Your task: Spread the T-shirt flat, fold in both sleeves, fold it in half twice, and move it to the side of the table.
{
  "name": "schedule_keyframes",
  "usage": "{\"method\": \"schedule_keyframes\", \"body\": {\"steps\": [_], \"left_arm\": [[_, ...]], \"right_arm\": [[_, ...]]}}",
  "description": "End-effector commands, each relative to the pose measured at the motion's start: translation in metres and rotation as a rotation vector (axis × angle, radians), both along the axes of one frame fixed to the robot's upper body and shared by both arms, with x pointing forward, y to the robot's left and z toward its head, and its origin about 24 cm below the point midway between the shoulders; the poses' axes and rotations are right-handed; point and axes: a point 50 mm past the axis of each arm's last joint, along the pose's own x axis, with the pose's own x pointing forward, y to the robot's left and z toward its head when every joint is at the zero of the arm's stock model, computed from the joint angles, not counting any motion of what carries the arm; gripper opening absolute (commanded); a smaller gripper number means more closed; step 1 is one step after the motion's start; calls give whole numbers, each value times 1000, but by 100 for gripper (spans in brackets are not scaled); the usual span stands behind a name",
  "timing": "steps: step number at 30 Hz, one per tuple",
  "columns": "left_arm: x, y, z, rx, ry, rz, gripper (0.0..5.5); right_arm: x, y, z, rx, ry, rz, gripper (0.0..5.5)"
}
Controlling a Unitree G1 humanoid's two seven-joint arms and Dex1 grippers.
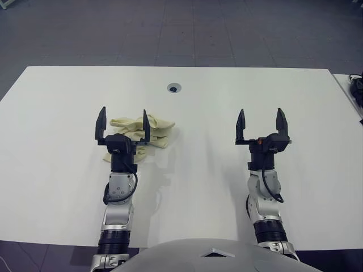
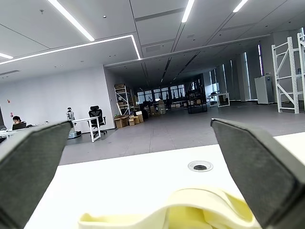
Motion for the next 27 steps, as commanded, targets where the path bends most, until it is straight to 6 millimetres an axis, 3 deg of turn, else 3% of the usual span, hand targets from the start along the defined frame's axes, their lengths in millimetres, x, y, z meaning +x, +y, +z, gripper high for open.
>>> {"method": "schedule_keyframes", "body": {"steps": [1,27], "left_arm": [[-1,3,1,2,-1,6,540],[1,3,1,6,-1,9,540]], "right_arm": [[-1,1,2,2,1,4,538],[2,5,0,-6,13,29,538]]}}
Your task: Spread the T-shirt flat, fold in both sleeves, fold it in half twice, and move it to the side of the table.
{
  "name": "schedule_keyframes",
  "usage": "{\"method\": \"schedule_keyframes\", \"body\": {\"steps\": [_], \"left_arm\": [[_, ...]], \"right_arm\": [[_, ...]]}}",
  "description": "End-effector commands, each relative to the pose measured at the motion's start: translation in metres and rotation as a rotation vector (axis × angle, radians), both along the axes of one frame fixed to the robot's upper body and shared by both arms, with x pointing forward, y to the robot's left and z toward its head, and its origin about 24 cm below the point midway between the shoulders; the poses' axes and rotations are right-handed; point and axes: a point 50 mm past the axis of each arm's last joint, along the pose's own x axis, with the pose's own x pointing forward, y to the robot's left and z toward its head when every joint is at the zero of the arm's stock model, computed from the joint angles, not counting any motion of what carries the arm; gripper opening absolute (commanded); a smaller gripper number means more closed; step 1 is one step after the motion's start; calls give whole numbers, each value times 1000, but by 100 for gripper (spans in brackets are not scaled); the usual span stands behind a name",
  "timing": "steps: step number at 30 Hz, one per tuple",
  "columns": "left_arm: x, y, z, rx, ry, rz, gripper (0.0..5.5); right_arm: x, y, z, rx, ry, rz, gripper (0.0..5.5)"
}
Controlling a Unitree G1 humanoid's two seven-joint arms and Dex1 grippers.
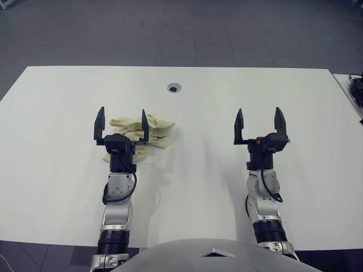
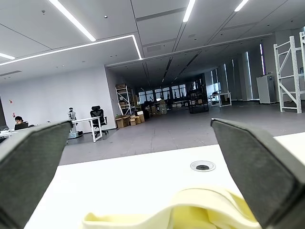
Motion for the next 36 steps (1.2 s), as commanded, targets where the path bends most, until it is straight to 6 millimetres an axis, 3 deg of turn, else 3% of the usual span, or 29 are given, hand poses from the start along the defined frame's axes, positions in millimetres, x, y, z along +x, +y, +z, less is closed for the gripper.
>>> {"method": "schedule_keyframes", "body": {"steps": [1,6,10,17,23,27,36], "left_arm": [[1,1,1,4,0,2,540],[1,2,0,1,-1,9,540],[2,3,2,-7,-12,24,540],[9,4,3,-19,-16,42,540],[16,11,4,-42,-28,94,540],[19,14,5,-44,-37,112,540],[24,12,3,-43,-33,110,540]], "right_arm": [[2,1,-1,-6,14,8,538],[3,4,-3,-24,18,44,538],[-1,18,-3,-154,-16,178,538],[0,33,0,-177,-3,360,538],[23,66,0,-430,84,641,538],[38,84,7,-530,90,723,538],[51,122,7,-646,134,862,538]]}}
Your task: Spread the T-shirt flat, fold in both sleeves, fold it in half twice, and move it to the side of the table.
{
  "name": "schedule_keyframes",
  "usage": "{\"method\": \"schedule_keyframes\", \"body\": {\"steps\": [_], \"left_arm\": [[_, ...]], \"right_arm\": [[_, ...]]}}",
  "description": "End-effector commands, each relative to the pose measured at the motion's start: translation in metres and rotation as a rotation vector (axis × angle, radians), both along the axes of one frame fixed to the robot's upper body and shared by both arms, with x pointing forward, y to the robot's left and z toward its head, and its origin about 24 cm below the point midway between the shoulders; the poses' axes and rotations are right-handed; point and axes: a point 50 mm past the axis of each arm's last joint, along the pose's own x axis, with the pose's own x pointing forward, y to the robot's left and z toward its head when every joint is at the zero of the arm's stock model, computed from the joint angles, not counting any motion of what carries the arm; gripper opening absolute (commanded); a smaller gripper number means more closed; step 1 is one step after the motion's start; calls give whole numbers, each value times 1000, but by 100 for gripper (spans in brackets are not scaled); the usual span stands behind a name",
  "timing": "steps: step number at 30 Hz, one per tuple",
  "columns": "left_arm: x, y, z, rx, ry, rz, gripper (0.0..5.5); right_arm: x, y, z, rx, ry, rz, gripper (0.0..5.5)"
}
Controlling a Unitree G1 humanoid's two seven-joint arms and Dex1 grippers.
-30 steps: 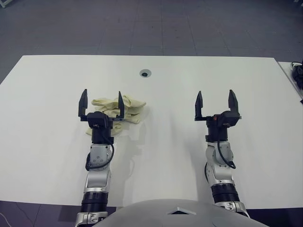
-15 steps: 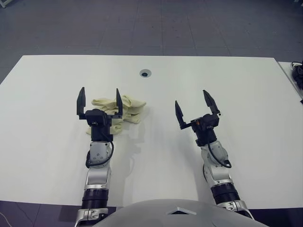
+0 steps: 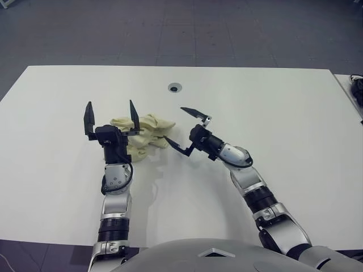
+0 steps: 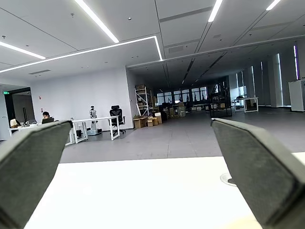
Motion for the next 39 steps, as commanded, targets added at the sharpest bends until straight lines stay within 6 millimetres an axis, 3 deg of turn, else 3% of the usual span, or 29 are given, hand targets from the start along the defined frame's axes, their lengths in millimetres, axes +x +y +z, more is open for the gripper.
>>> {"method": "schedule_keyframes", "body": {"steps": [1,7,16,35,39], "left_arm": [[4,-2,-1,0,4,-4,540],[6,-4,-2,1,7,-7,540],[8,-5,-3,6,9,-13,540],[7,-7,-6,23,12,-21,540],[6,-7,-6,23,9,-22,540]], "right_arm": [[9,11,3,-41,-13,19,538],[19,22,4,-105,-57,25,473],[26,35,7,-123,-111,17,317],[27,34,5,-120,-127,-9,11],[26,33,5,-118,-133,-12,2]]}}
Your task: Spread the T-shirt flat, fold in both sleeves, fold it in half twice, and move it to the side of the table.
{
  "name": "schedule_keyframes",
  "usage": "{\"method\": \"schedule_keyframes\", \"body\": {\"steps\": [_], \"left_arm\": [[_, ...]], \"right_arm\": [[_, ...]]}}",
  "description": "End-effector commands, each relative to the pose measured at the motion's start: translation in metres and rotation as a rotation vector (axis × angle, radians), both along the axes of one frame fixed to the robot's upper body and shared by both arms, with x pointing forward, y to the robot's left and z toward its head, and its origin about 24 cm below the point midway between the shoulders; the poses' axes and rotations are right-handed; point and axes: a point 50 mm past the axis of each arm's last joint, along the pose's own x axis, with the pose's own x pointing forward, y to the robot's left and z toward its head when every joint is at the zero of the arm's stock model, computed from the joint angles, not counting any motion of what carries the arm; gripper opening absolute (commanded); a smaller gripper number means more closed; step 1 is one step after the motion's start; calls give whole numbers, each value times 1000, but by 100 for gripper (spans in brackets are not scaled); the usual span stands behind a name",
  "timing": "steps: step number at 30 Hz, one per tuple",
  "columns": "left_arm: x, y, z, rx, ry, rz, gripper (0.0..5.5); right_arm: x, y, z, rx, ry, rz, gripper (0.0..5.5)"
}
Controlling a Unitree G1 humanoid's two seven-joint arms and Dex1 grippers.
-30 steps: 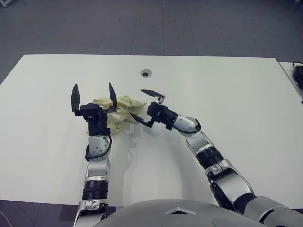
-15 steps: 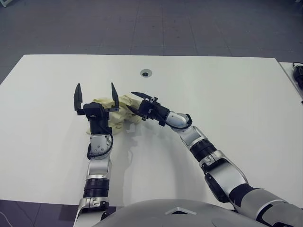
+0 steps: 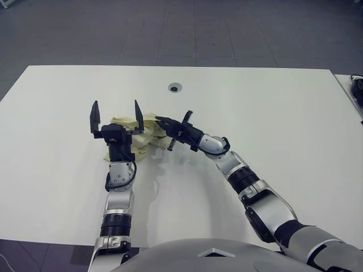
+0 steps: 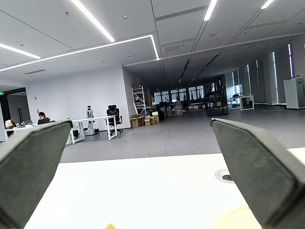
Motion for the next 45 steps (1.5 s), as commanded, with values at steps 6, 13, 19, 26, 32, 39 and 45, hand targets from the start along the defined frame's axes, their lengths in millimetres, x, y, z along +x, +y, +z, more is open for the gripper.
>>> {"method": "schedule_keyframes", "body": {"steps": [6,13,19,26,32,39,45], "left_arm": [[-3,2,11,58,-47,0,540],[-13,34,46,206,-96,-74,540],[-37,62,48,487,65,-363,540],[-20,77,36,708,337,-682,540],[-3,75,45,695,344,-757,540],[-6,75,50,788,416,-847,540],[-1,69,76,779,417,-949,540]], "right_arm": [[-3,-12,13,19,-82,-5,2],[-18,-43,31,32,-153,-32,2],[-33,-54,48,35,-194,-43,2],[-41,-56,53,21,-204,-41,2],[-53,-53,60,9,-252,69,2],[-95,-78,28,-223,-190,283,2],[-120,-106,3,-419,-39,352,2]]}}
